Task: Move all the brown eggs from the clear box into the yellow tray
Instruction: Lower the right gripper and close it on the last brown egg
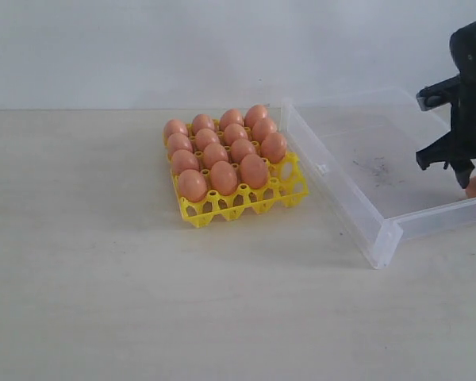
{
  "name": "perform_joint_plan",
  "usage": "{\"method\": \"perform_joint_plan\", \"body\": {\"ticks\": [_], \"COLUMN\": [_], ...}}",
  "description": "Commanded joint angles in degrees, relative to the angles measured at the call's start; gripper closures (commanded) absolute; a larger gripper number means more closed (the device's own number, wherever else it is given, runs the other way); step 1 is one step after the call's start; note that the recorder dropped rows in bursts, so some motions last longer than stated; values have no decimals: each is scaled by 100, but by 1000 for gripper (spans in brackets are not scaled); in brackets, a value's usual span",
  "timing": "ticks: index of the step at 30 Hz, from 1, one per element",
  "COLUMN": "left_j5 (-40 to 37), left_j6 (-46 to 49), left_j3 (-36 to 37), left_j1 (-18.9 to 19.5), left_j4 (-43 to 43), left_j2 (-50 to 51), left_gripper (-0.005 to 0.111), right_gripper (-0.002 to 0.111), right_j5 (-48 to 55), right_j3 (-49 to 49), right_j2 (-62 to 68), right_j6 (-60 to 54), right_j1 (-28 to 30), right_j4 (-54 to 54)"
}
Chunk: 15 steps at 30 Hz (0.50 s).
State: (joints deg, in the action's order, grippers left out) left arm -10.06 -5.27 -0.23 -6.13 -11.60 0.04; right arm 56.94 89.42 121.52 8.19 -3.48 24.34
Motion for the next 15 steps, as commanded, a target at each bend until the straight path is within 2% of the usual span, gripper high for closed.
{"method": "perform_joint_plan", "body": {"ticks": [1,6,15], "left_j5": [18,18,18], "left_j6": [-29,-29,-29], "left_j3": [23,23,23], "left_j1": [-45,-45,-45], "left_j4": [13,13,13], "left_j2": [-4,-4,-4], "left_gripper": [103,103,103], "right_gripper": [65,65,65], "right_j5": [6,-34,-296], "right_j3": [83,83,83], "right_j2": [65,112,181], "right_j6": [183,121,-340], "right_j1": [317,578,578], "right_j4": [19,-401,-669]}}
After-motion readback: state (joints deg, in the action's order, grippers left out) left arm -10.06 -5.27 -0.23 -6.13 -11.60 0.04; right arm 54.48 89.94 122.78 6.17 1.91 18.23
